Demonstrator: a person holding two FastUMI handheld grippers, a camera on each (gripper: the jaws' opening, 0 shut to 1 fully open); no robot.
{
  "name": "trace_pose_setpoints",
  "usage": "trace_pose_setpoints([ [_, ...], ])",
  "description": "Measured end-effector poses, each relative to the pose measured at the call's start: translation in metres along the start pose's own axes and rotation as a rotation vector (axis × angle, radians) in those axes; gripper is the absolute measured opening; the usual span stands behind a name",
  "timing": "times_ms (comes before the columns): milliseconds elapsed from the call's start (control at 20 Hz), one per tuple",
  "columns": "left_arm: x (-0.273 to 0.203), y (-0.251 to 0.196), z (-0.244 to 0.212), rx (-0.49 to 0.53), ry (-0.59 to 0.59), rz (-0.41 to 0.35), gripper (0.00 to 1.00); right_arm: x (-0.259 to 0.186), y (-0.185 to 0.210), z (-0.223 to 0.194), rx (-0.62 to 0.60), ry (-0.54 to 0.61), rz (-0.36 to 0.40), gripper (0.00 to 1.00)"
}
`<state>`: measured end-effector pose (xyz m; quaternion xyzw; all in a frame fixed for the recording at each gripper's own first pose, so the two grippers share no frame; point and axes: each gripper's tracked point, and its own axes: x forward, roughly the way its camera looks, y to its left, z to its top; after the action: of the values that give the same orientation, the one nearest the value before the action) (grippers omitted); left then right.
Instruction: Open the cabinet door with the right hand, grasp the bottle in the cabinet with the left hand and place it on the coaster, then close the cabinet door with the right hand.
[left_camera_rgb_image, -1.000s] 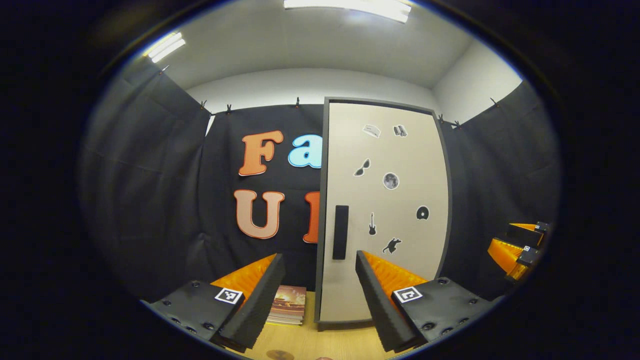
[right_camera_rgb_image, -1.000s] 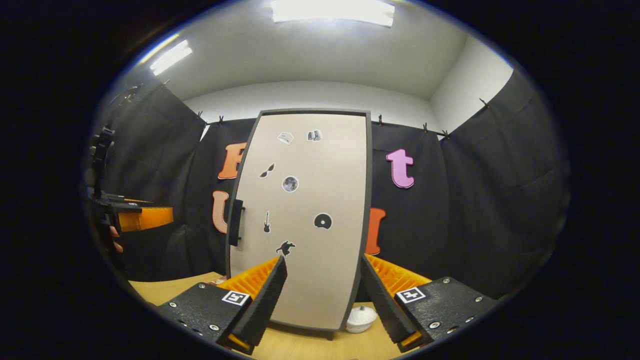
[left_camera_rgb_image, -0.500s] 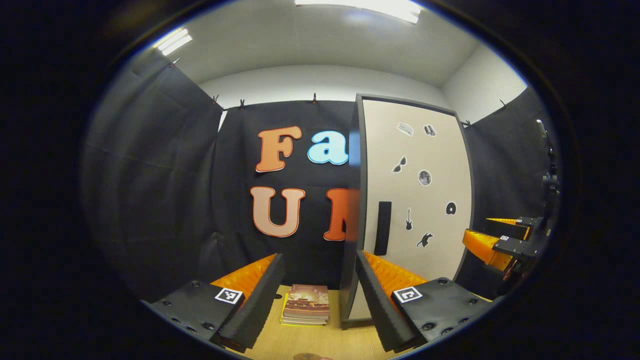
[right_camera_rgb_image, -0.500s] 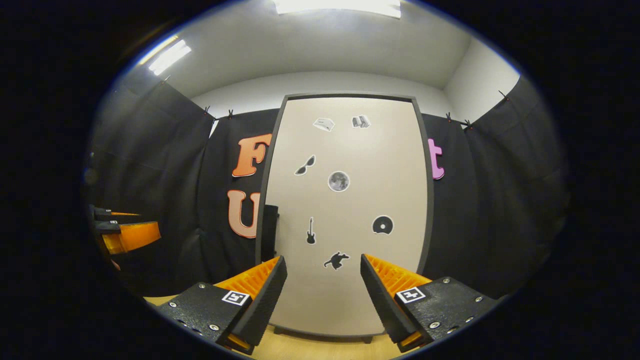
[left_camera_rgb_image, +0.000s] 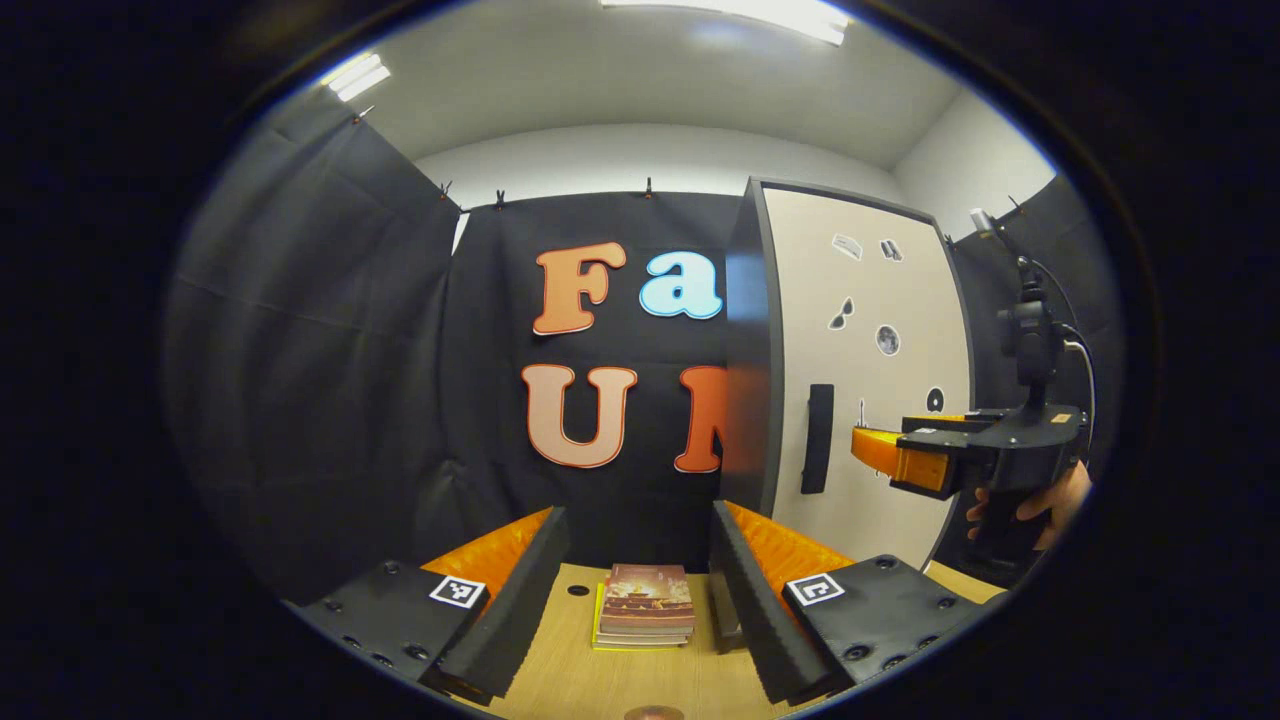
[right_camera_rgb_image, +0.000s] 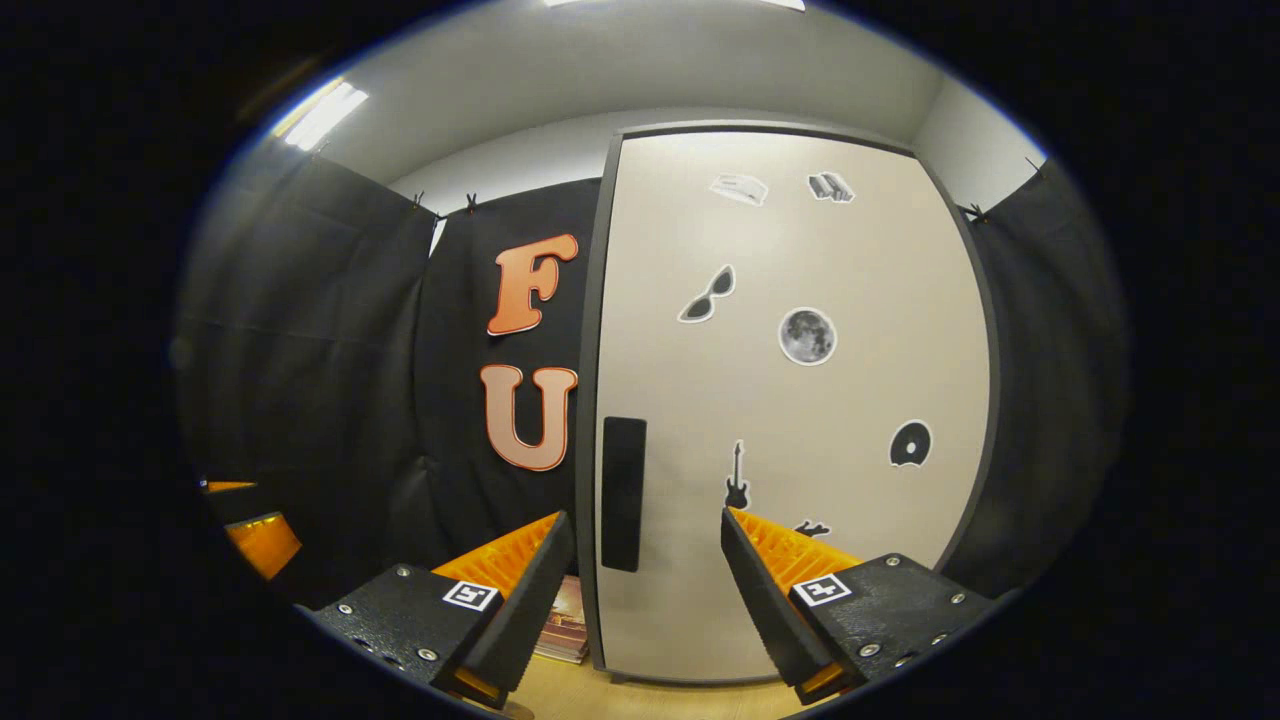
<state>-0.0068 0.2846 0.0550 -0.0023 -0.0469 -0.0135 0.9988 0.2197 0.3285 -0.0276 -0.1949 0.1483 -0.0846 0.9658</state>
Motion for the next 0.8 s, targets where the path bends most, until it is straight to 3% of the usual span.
trace_pose_setpoints([
  [100,0.0,0.01,-0.006,-0.01,0.012,0.016,0.91,0.02,0.003,-0.003,0.003,0.033,-0.017,0.9],
  [300,-0.004,0.026,-0.011,-0.012,0.022,0.043,0.93,0.059,-0.001,-0.026,0.062,0.149,-0.064,0.76],
  [550,-0.006,0.028,-0.016,0.005,0.041,0.046,0.91,0.074,0.004,-0.045,0.142,0.216,-0.061,0.61],
  [600,-0.007,0.027,-0.016,0.01,0.043,0.044,0.94,0.077,0.006,-0.046,0.151,0.221,-0.061,0.56],
  [800,-0.009,0.015,-0.019,0.026,0.057,0.021,0.91,0.08,0.011,-0.048,0.166,0.233,-0.069,0.35],
])
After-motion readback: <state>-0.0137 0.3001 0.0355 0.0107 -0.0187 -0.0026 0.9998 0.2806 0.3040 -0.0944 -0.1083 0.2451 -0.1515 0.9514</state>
